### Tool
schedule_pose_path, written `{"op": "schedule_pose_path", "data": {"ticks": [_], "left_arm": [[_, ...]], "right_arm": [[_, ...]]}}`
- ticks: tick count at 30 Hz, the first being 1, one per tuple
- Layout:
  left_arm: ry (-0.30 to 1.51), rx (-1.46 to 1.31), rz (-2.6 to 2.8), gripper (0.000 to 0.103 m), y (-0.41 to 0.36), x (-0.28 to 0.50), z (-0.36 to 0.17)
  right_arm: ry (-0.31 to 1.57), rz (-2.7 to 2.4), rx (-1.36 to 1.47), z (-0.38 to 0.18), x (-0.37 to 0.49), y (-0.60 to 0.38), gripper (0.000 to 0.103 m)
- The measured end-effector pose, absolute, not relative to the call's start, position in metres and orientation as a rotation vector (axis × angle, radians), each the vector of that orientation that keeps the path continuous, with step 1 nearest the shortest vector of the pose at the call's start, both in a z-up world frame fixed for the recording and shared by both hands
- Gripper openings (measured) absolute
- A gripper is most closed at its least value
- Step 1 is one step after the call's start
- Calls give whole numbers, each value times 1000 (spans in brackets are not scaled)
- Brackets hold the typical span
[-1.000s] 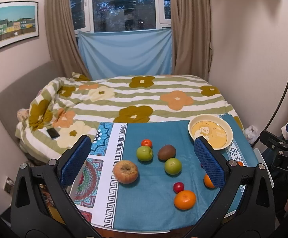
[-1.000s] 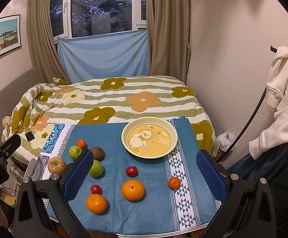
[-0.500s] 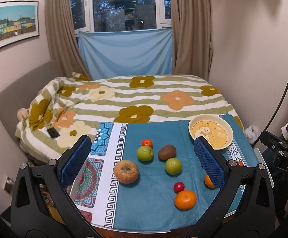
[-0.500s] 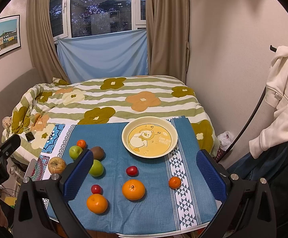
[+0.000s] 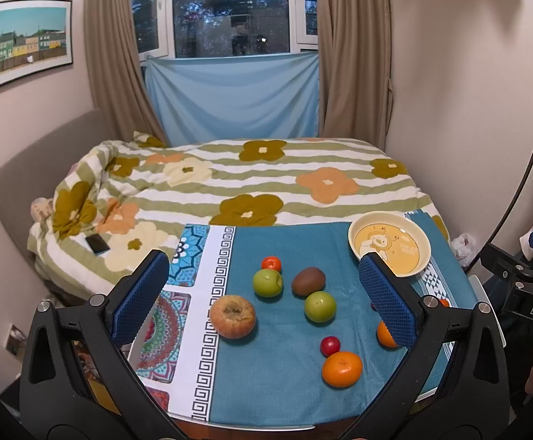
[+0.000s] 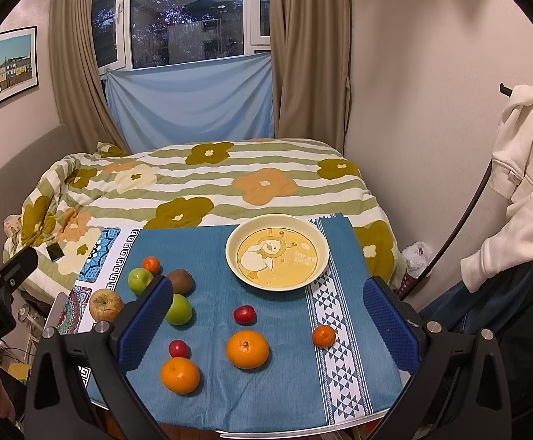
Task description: Organize fruits
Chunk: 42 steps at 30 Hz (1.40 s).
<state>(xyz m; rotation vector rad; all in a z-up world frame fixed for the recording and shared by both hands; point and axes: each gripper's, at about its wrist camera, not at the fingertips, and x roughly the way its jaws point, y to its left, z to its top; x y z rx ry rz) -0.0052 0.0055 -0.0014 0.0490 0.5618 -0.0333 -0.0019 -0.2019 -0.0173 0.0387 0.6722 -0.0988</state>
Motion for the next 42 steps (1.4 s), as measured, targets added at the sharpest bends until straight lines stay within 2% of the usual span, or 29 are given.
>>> {"op": "schedule_pose_path", "data": {"ticks": [14,21,33,42], "left_arm": [[571,44,-44,103,10,-4,-3],[642,55,-77,103,10,6,-8],[853,32,-109,103,-16,10,-87],[953,-4,-89,103,-46,0,-149]], "right_arm": [[670,-98,53,-15,-8,-198,103],[720,-90,80,-22,-8,-196,103],[857,-25,109,-94,2,-235,103],[923,170,-11,-154,15,-256,103]]}}
